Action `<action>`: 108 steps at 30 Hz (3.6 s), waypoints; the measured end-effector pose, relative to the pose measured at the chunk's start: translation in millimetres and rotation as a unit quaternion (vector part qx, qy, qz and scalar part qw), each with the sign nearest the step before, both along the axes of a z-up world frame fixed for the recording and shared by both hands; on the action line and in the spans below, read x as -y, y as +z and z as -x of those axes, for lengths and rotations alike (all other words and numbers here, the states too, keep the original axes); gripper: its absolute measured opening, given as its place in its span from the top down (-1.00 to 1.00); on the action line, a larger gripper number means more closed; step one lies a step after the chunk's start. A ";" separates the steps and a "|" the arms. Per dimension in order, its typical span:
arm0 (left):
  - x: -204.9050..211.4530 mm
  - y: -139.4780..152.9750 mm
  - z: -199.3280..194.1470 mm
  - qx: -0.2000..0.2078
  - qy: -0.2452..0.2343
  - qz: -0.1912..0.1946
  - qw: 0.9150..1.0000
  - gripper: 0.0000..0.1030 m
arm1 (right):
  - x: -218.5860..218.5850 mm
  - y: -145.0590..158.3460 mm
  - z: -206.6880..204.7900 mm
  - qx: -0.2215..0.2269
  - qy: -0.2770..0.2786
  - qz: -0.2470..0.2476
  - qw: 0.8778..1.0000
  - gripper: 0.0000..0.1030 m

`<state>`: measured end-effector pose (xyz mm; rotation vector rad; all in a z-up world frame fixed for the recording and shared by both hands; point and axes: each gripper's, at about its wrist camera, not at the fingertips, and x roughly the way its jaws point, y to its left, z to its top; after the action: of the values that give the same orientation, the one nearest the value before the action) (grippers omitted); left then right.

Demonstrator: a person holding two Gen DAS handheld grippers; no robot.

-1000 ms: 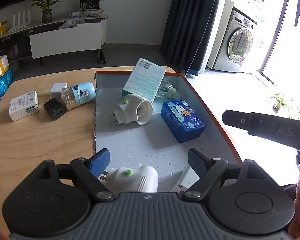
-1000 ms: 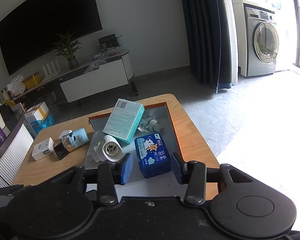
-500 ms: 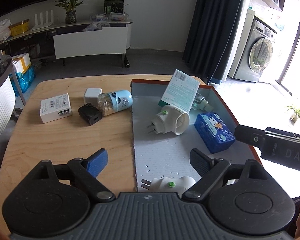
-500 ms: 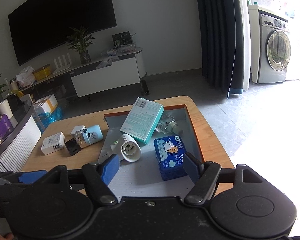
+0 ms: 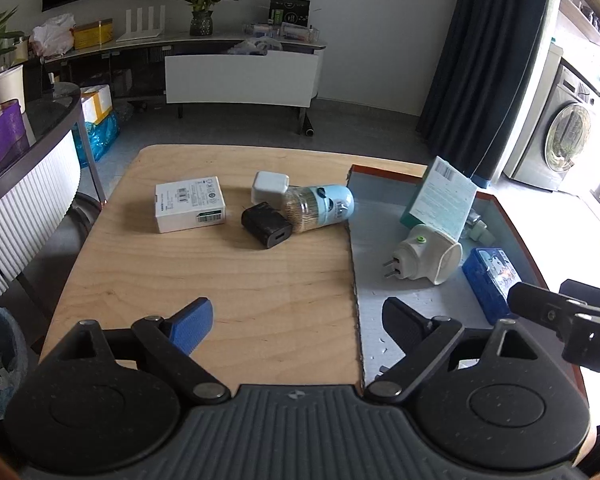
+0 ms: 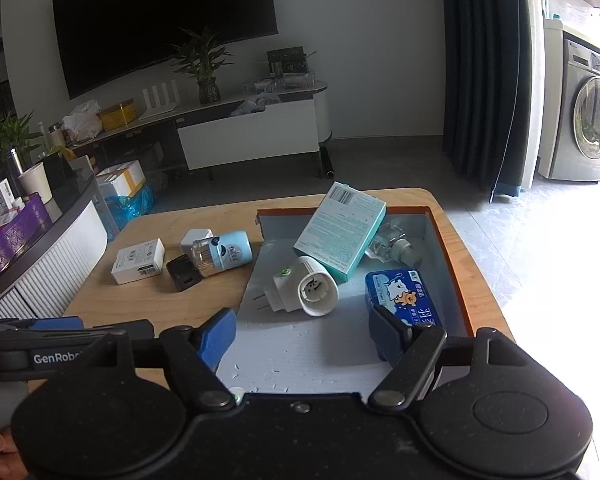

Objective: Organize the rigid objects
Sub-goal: 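Withdraw both open tools from the box toward the remaining table items, then grasp the white printed box with left tool while right tool grasps the black charger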

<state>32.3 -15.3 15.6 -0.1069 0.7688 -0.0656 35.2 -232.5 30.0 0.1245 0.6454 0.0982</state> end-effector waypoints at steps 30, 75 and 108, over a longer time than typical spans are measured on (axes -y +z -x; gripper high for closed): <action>-48.1 -2.3 -7.4 -0.004 0.060 0.005 0.998 -0.84 | -57.5 -7.4 -20.1 -0.012 0.066 0.017 0.998 -0.70; -77.1 -23.9 -66.7 -0.022 0.096 -0.002 0.995 -0.94 | -95.4 -21.8 -79.8 -0.028 0.107 0.031 0.993 -0.70; -108.7 -52.4 -125.9 -0.018 0.091 -0.047 0.995 -0.52 | -145.9 -66.6 -177.2 -0.103 0.210 0.009 0.972 -0.60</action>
<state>158.2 93.4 -36.8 -0.0879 0.7935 0.1465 212.4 -86.6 -36.6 -0.0219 0.8728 0.4922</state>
